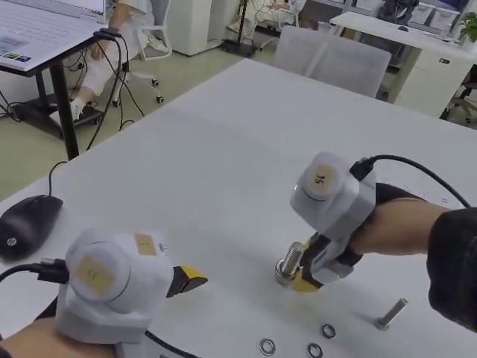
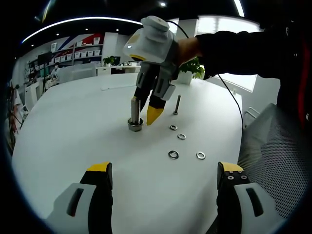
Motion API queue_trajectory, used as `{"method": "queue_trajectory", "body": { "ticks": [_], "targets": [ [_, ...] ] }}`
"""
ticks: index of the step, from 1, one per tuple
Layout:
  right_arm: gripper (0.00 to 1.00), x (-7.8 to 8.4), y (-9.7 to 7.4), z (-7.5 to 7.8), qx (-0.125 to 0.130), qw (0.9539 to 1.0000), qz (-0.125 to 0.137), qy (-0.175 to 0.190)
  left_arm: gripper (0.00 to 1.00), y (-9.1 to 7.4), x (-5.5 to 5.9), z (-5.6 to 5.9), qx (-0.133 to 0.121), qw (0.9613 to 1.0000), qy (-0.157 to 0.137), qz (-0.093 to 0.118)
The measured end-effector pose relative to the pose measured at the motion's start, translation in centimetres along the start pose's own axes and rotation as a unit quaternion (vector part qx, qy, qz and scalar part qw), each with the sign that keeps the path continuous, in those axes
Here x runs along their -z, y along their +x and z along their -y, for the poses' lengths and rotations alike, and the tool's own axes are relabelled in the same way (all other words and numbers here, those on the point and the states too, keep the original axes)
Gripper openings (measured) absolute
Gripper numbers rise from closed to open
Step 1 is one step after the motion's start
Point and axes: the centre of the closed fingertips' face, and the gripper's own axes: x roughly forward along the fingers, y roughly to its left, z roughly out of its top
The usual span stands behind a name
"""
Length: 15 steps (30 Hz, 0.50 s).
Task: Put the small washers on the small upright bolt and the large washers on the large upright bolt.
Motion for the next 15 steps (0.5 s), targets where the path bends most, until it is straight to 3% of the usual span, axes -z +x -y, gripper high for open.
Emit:
{"method": "queue_trajectory", "body": {
  "ticks": [8, 15],
  "targets": [
    [0.26, 1.0, -0.6, -0.1, 0.006, 1.0000, -0.005, 0.006, 0.89, 0.0, -0.1, 0.1, 0.002, 1.0000, 0.003, 0.000],
    [0.26, 2.0, -1.1, -1.2, 0.009, 0.9999, -0.007, 0.007, 0.89, 0.1, -0.1, 0.2, 0.004, 1.0000, 0.005, 0.001]
  ]
}}
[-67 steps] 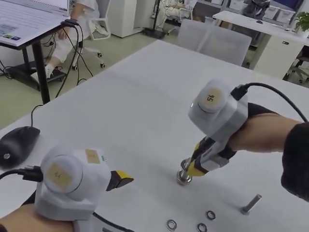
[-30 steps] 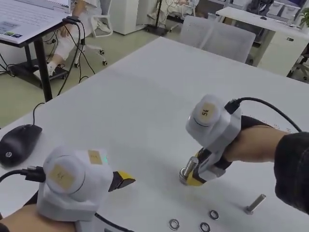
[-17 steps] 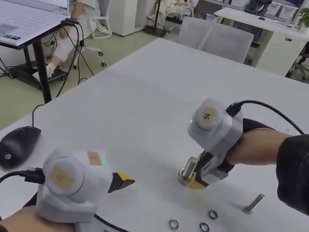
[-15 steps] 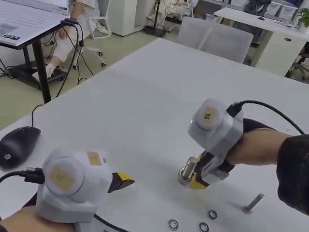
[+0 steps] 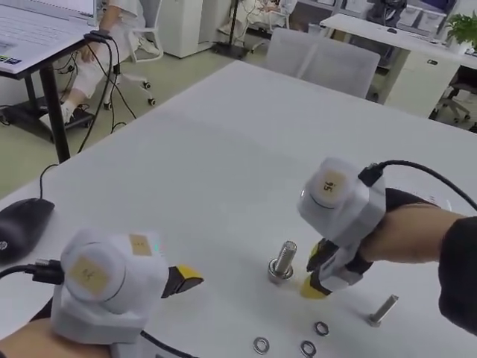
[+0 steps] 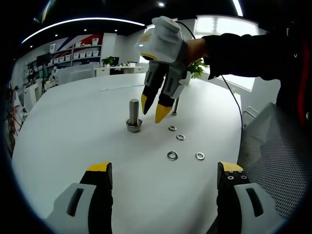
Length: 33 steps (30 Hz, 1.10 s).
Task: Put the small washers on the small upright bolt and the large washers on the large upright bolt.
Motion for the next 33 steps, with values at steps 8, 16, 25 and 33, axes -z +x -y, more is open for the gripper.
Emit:
{"method": "queue_trajectory", "body": {
  "ticks": [8, 16, 25, 33],
  "targets": [
    [0.26, 0.6, -0.5, -1.4, 0.001, 1.0000, 0.003, 0.000, 0.89, 0.2, -0.1, 0.2, 0.004, 1.0000, 0.006, -0.002],
    [0.26, 0.4, -0.8, -3.5, -0.003, 0.9999, 0.015, 0.000, 0.89, 0.2, -0.1, 0.2, 0.005, 0.9999, 0.009, -0.002],
    [0.26, 0.3, -1.0, -7.0, -0.018, 0.9994, 0.028, -0.008, 0.89, 0.2, -0.3, 0.4, 0.006, 0.9999, 0.012, -0.002],
    [0.26, 0.7, -0.9, -9.7, -0.034, 0.9988, 0.035, -0.006, 0.89, 0.1, -0.4, 0.6, 0.009, 0.9998, 0.017, -0.003]
  ]
}}
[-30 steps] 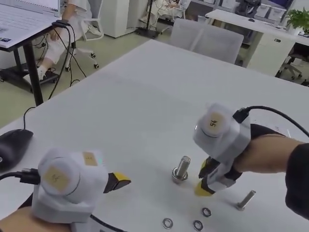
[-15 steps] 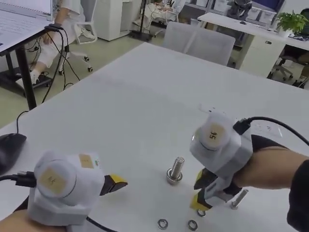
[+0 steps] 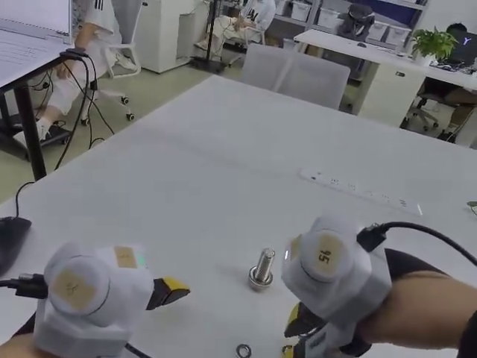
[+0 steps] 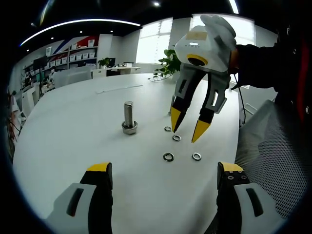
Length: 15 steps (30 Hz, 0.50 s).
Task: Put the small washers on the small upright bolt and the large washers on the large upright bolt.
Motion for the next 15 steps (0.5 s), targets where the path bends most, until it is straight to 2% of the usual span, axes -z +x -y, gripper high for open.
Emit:
{"method": "queue_trajectory", "body": {
  "ticks": [7, 15],
  "targets": [
    [0.26, 0.4, 0.4, -2.0, -0.011, 0.9999, -0.002, -0.001, 0.89, 0.2, 0.0, 0.3, 0.006, 0.9999, 0.008, -0.004],
    [0.26, -0.2, 0.9, -3.1, -0.021, 0.9998, 0.000, -0.008, 0.89, 0.3, 0.0, 0.6, 0.012, 0.9998, 0.013, -0.006]
  ]
}}
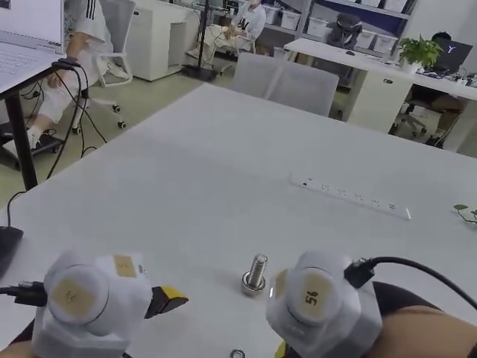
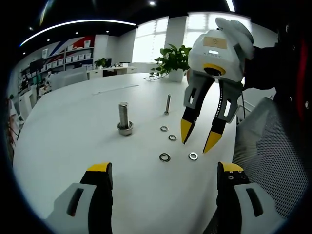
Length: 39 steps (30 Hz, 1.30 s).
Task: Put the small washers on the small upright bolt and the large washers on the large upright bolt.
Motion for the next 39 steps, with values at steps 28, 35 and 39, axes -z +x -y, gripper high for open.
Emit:
{"method": "queue_trajectory", "body": {
  "ticks": [28, 35, 39],
  "targets": [
    [0.23, -0.3, 1.2, -0.6, -0.004, 0.9999, -0.008, -0.013, 0.88, 0.3, -0.2, 2.6, 0.055, 0.9983, 0.018, 0.002],
    [0.22, -0.3, 1.2, -0.6, 0.003, 0.9995, -0.015, -0.026, 0.88, 0.3, -0.2, 2.7, 0.060, 0.9980, 0.018, 0.003],
    [0.21, -0.3, 1.3, -0.6, 0.009, 0.9990, -0.018, -0.040, 0.88, 0.3, -0.2, 2.7, 0.061, 0.9980, 0.018, 0.002]
  ]
}}
